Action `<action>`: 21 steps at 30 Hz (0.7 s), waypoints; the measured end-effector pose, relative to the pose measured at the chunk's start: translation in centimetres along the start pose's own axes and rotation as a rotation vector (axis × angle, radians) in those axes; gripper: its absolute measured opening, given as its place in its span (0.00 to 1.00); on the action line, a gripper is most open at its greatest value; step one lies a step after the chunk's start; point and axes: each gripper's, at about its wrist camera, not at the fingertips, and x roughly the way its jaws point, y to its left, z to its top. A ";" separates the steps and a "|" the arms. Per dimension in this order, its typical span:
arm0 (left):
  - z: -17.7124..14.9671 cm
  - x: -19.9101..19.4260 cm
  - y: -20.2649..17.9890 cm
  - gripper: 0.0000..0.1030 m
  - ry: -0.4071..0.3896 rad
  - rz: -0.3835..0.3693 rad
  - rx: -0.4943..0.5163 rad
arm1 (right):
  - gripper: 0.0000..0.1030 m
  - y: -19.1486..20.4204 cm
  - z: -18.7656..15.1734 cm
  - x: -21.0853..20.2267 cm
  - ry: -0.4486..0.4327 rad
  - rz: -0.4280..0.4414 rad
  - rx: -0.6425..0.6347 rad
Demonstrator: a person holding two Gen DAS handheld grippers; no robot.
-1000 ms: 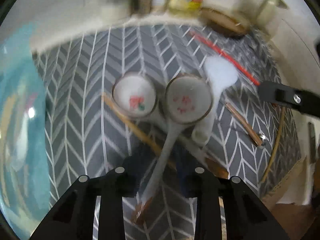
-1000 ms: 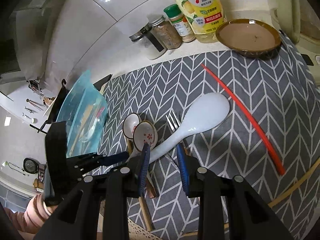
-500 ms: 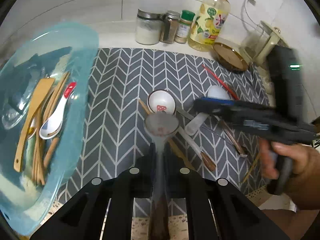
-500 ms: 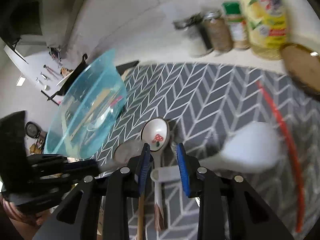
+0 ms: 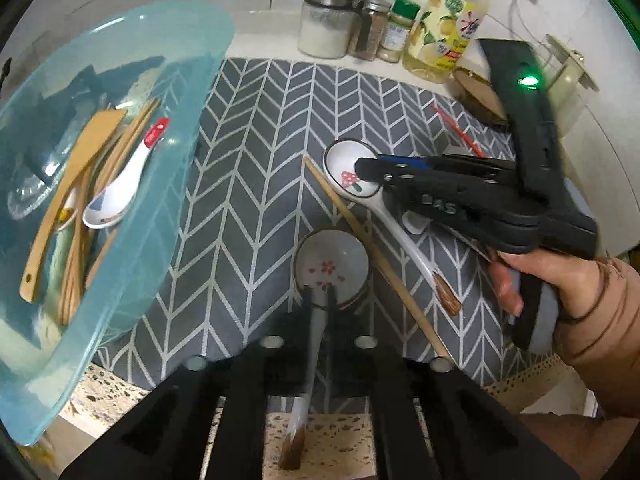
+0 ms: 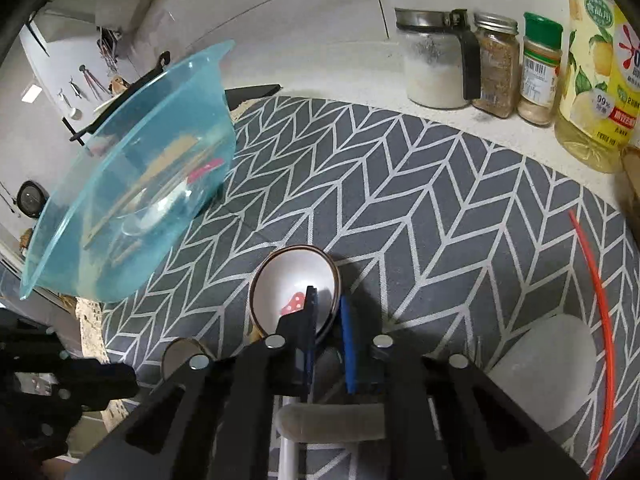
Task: Organize utensils
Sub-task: 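Carry both flower-print spoons into the blue basin and open both tools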
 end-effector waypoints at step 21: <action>2.1 1.6 -0.4 0.06 -0.031 -0.058 -0.043 | 0.07 -3.5 -3.5 -4.8 -0.126 0.101 0.236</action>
